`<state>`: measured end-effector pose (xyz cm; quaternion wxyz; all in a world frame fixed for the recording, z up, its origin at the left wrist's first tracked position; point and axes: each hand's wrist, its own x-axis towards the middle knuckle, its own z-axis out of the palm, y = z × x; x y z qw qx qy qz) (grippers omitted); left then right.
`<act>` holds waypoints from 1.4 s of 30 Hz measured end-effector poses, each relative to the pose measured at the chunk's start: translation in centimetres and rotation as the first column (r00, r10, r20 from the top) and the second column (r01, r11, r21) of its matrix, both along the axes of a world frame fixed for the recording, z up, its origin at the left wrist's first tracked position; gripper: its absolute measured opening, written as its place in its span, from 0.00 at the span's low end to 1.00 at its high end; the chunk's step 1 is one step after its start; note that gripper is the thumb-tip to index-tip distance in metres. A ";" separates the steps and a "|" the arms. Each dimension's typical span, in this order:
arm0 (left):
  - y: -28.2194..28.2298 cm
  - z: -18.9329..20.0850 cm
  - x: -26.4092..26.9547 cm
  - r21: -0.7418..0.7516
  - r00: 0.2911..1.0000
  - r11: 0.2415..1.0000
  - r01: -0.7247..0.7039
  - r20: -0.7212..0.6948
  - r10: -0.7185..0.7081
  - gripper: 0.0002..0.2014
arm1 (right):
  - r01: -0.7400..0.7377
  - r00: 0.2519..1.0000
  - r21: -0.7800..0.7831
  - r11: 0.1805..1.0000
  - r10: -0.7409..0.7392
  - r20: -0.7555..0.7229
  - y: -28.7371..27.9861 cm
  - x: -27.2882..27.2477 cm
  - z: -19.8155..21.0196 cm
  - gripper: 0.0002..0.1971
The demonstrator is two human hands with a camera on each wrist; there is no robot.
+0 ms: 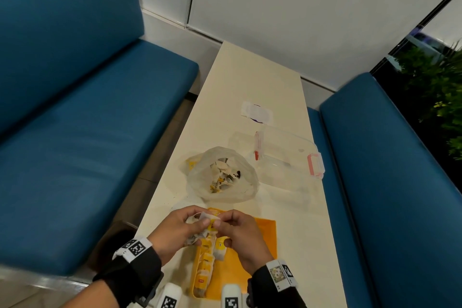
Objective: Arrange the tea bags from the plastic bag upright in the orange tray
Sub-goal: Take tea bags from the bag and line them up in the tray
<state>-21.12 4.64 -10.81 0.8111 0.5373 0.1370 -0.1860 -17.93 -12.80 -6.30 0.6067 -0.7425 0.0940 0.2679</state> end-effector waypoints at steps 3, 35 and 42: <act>0.1 -0.2 0.0 -0.015 1.000 1.000 -0.018 -0.021 0.018 0.08 | 0.014 0.999 0.010 1.000 -0.014 0.047 0.1 -0.1 0.3 0.04; -0.2 3.5 0.7 0.495 0.937 0.840 0.221 0.131 -0.323 0.06 | -0.313 0.850 -0.424 0.850 0.450 0.274 -1.1 2.0 3.1 0.03; -0.3 4.2 0.6 0.461 0.950 0.873 0.159 0.168 -0.262 0.03 | -0.189 0.955 -0.191 0.963 0.225 0.191 -1.7 0.7 1.9 0.03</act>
